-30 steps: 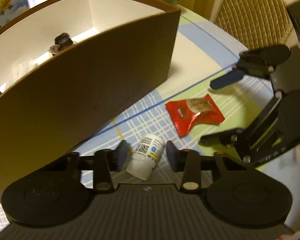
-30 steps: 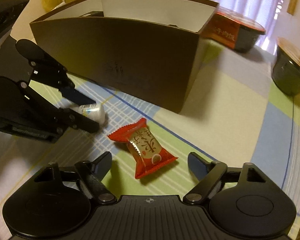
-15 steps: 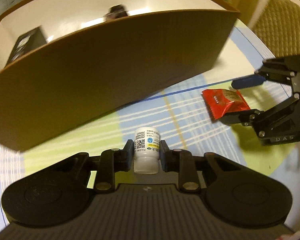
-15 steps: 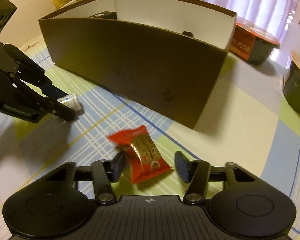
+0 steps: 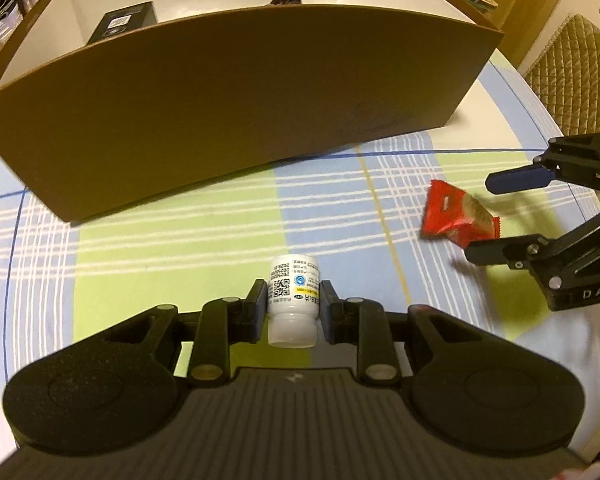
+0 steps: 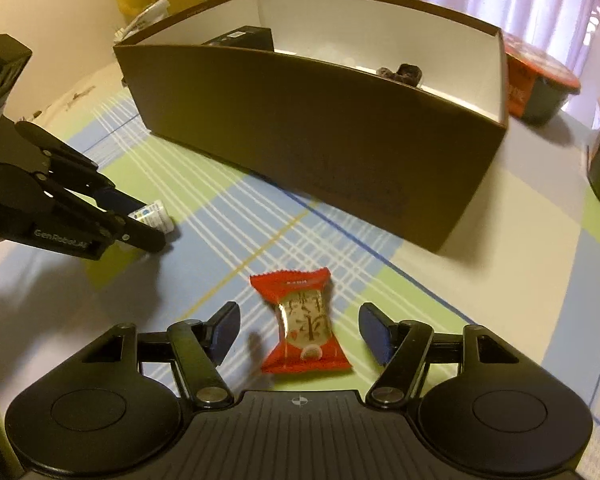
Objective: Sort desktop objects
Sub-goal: 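Grasp the white pill bottle with the left tool while the right tool grasps the red candy packet, then carry the pill bottle with the left tool while the right tool carries the candy into the box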
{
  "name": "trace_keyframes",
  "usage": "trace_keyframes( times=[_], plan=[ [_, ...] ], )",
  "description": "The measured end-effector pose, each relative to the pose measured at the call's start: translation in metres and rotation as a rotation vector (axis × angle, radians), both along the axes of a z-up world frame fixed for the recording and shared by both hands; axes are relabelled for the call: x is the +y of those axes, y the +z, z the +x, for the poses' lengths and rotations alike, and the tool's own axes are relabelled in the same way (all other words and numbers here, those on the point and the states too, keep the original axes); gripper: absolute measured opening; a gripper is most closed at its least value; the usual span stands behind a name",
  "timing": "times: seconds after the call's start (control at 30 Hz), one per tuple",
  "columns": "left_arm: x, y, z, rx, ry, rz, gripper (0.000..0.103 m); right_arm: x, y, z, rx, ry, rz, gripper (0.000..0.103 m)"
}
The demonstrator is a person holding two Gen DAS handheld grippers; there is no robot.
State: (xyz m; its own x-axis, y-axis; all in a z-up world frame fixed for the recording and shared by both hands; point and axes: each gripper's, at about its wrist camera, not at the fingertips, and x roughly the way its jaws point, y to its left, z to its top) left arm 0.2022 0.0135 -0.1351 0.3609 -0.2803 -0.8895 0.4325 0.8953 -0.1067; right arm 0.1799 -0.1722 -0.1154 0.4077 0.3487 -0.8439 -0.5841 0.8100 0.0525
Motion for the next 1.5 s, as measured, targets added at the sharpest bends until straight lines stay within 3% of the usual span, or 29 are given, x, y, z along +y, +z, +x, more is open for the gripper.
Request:
trace_keyframes(
  times=[0.1,0.17,0.23,0.4,0.57,0.77,1.13,1.5],
  plan=[
    [0.007,0.0,0.001,0.005,0.018,-0.004,0.022,0.005,-0.004,0.004,-0.002,0.007,-0.009,0.062],
    [0.01,0.0,0.002,0.009,0.028,-0.006,0.022,0.006,-0.008,0.005,0.012,0.0,-0.002,0.053],
    [0.013,0.0,0.002,0.01,0.031,-0.008,0.022,0.007,-0.012,0.003,0.031,-0.01,-0.009,0.025],
    [0.018,0.004,0.001,0.014,0.042,-0.008,0.022,0.01,-0.011,-0.007,0.054,-0.054,-0.016,0.023],
    [0.019,0.011,-0.001,0.002,0.037,-0.02,0.022,0.008,-0.005,-0.011,0.103,-0.108,0.039,0.022],
    [0.02,0.031,-0.006,-0.032,0.025,-0.046,0.022,0.01,0.018,-0.013,0.105,-0.127,0.079,0.022],
    [0.032,0.099,0.008,-0.183,-0.004,-0.138,0.022,0.028,0.085,0.014,-0.003,-0.118,0.179,0.022],
    [0.024,0.14,0.077,-0.271,-0.012,-0.15,0.022,0.047,0.115,0.092,-0.126,-0.162,0.142,0.022]
  ],
)
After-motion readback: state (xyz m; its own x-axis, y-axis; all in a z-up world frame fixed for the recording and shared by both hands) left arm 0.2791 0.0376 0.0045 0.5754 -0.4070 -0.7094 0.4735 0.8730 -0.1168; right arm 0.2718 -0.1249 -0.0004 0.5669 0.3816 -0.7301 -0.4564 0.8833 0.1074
